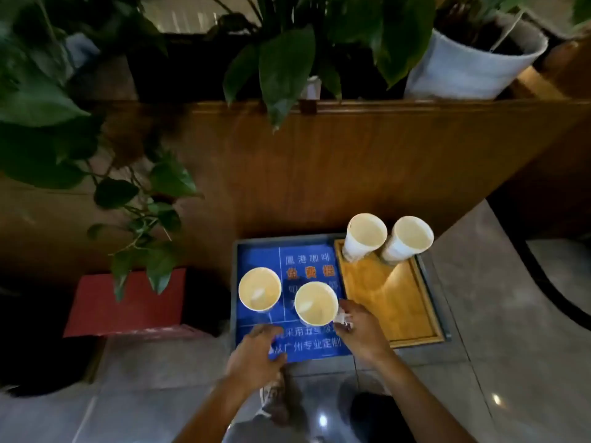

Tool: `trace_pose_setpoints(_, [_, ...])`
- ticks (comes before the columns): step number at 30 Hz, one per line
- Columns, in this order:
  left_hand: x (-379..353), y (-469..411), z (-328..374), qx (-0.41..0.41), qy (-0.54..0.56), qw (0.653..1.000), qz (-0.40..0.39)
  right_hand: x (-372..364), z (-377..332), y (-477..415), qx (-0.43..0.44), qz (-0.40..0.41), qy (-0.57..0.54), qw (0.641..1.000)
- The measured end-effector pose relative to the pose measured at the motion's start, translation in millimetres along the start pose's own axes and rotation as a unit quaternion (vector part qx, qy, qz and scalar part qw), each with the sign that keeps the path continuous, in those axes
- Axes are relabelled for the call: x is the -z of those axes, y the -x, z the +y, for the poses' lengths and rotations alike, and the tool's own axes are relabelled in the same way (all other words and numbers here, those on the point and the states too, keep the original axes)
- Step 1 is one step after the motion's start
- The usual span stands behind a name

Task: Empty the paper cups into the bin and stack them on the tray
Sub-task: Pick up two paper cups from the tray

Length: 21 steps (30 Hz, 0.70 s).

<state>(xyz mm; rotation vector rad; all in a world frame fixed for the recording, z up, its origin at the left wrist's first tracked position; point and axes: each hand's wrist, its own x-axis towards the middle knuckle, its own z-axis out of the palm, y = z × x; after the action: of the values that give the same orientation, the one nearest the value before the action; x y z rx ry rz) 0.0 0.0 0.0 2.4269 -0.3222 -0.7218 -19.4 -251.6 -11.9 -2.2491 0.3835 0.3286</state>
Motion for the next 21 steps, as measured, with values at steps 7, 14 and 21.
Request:
trace_pose_setpoints(7, [-10, -17, -17, -0.005, -0.078, 0.997, -0.012, -15, -7, -21, -0.019, -0.012, 0.107, 0.994])
trace_pose_setpoints(14, [-15, -14, -29, -0.005, -0.077, 0.997, 0.02, -31, -6, -14, -0.049, -0.005, 0.163, 0.985])
trace_pose_setpoints(21, [-12, -12, -32, -0.014, -0.095, 0.995, 0.019, -38, 4, -1, -0.09, 0.007, 0.126, 0.988])
